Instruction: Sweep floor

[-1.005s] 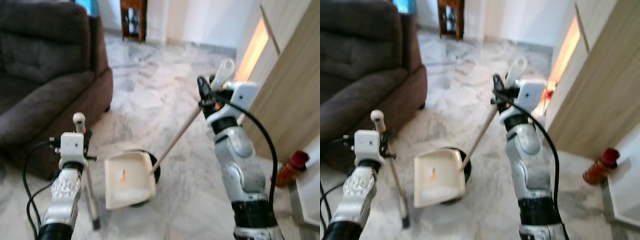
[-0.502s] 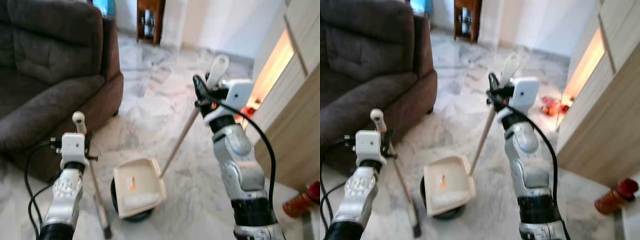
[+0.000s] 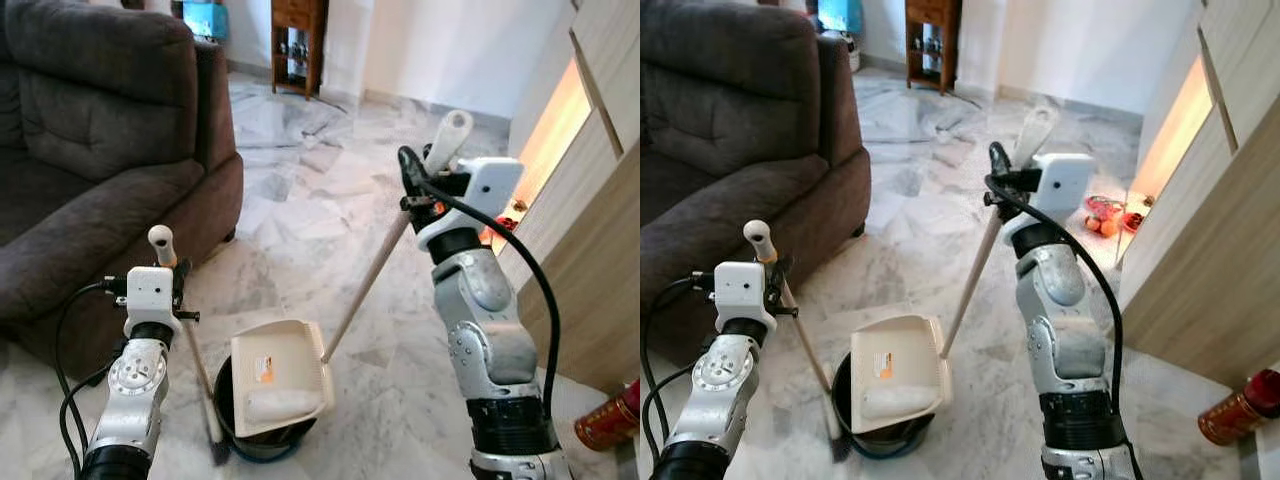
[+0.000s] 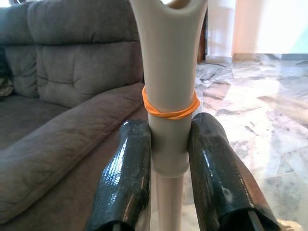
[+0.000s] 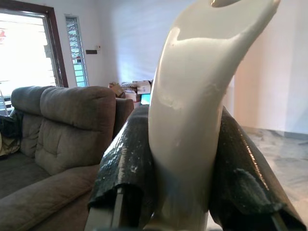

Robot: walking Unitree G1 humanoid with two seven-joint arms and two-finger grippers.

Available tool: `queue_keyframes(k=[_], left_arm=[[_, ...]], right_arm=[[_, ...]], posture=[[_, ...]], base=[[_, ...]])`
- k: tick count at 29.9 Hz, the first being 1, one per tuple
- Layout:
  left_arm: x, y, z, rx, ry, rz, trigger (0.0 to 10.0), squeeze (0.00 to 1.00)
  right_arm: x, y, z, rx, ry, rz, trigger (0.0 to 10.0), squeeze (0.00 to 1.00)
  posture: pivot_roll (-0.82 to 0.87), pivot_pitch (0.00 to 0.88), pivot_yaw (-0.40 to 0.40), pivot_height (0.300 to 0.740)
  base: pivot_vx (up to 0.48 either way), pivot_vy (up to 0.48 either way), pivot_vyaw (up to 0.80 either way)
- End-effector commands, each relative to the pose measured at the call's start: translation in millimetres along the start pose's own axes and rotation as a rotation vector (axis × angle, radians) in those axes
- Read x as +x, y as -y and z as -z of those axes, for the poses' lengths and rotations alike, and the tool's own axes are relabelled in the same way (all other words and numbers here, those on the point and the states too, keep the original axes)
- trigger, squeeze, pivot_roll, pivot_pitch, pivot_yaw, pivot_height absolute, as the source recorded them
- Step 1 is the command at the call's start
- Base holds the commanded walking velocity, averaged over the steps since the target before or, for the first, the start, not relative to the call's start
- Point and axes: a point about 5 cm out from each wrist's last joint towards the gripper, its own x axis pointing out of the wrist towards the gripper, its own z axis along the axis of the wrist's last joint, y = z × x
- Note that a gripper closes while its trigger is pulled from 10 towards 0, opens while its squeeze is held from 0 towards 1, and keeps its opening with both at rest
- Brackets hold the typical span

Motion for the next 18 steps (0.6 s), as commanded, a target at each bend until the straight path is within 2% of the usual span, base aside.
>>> queue_keyframes(k=[1, 4, 12, 18], left_arm=[[3.0, -0.5, -12.9, -0.006, 0.067, 0.000, 10.0, 0.00], [3.2, 0.0, -13.1, -0.007, 0.069, 0.002, 10.0, 0.00], [3.4, 0.0, -13.6, -0.009, 0.072, 0.002, 10.0, 0.00], [3.8, 0.6, -13.5, -0.010, 0.074, 0.004, 10.0, 0.00]], right_arm=[[1.9, -7.4, -26.0, 0.025, 0.139, -0.025, 10.0, 0.00], [1.1, -16.4, -33.0, 0.009, 0.183, -0.062, 10.0, 0.00], [-0.5, -31.9, -36.9, 0.012, 0.213, -0.104, 10.0, 0.00], [-1.5, -35.2, -39.1, -0.008, 0.236, -0.119, 10.0, 0.00]], posture=[[0.04, 0.000, -0.023, 0.740], [0.04, 0.000, -0.023, 0.740], [0.04, 0.000, -0.024, 0.740], [0.04, 0.000, -0.023, 0.740]], base=[[0.000, 0.000, 0.00], [0.000, 0.000, 0.00], [0.000, 0.000, 0.00], [0.000, 0.000, 0.00]])
